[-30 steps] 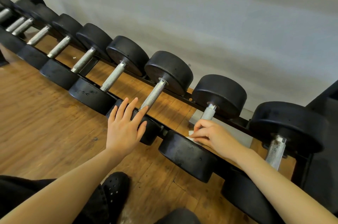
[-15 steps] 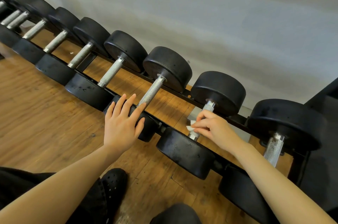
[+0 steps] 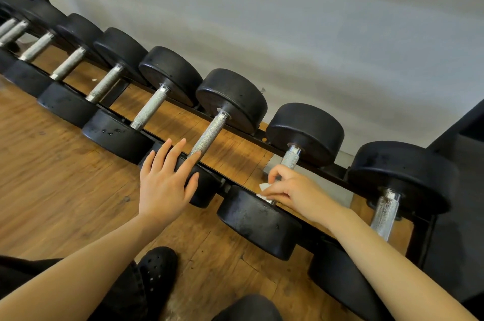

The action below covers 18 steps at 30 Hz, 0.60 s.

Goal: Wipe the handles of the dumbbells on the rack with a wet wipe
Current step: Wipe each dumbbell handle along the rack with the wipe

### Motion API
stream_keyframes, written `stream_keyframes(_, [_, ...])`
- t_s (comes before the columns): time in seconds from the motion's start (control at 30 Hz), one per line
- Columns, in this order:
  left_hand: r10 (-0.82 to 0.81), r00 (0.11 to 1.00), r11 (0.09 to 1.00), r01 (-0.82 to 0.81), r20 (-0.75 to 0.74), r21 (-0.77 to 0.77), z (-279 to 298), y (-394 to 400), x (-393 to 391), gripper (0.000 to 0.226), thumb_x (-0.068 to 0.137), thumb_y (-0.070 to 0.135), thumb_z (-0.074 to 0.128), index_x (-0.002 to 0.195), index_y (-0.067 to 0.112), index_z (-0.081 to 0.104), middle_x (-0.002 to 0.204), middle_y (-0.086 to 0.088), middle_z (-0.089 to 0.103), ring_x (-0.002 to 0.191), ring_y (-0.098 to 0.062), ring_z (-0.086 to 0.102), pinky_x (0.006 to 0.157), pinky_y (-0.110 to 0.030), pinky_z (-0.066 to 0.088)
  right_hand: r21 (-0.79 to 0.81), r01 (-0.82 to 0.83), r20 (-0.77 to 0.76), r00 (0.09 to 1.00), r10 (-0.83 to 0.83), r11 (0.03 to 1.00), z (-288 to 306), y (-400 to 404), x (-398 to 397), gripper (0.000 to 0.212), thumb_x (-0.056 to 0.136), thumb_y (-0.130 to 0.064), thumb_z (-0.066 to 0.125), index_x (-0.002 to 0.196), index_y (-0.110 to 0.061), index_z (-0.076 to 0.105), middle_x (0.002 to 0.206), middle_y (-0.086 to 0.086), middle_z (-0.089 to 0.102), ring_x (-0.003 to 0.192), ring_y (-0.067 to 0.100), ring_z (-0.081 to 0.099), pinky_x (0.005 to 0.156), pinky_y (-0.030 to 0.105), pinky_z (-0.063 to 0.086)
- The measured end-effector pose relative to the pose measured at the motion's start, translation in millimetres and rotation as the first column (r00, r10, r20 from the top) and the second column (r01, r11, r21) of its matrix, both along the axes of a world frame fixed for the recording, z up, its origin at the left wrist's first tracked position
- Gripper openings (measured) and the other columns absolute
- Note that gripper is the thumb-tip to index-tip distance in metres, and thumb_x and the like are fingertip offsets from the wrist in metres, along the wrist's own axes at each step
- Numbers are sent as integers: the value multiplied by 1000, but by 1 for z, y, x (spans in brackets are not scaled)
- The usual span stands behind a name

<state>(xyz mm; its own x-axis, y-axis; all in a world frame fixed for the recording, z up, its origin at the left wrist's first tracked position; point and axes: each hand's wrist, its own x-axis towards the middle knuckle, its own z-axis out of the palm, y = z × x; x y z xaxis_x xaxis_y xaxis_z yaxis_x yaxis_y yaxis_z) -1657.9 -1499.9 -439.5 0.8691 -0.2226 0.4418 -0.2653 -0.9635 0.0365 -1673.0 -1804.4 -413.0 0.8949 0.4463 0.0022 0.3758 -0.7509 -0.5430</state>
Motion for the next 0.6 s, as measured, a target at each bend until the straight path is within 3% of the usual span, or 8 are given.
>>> stream_keyframes(0.13, [-2, 1000, 1000, 2, 0, -1, 1, 0, 0, 49, 97, 43, 35, 137, 23, 55, 148, -12, 45, 142, -36, 32, 115, -55, 21, -9, 8, 63, 998, -7, 1000, 2, -2, 0, 7, 92, -26, 63, 99, -26, 62, 102, -13, 53, 99, 3, 55, 82, 20, 53])
stream_keyframes(0.3, [0, 1000, 1000, 0, -2, 1, 1, 0, -1, 49, 97, 43, 35, 136, 24, 55, 148, -12, 46, 142, -36, 32, 115, -55, 22, -116, -67, 115, 990, 80, 991, 1, 4, -6, 19, 95, -25, 58, 109, -17, 67, 109, -10, 53, 101, 6, 53, 85, 23, 51])
stream_keyframes(0.43, [2, 1000, 1000, -2, -6, 1, 1, 0, 0, 49, 97, 43, 35, 136, 23, 55, 148, -12, 45, 142, -36, 32, 115, -56, 23, -118, -41, 162, 985, 59, 992, 1, -1, -4, 25, 96, -24, 56, 116, -17, 68, 123, -6, 56, 113, 9, 50, 93, 26, 48])
stream_keyframes(0.6, [-9, 1000, 1000, 9, 6, -2, 1, 0, 0, 49, 97, 43, 35, 136, 22, 56, 147, -13, 47, 141, -37, 34, 114, -56, 23, -119, -75, 181, 979, 95, 990, 1, -2, -10, 27, 95, -21, 58, 120, -17, 67, 121, -6, 59, 113, 4, 50, 91, 21, 47])
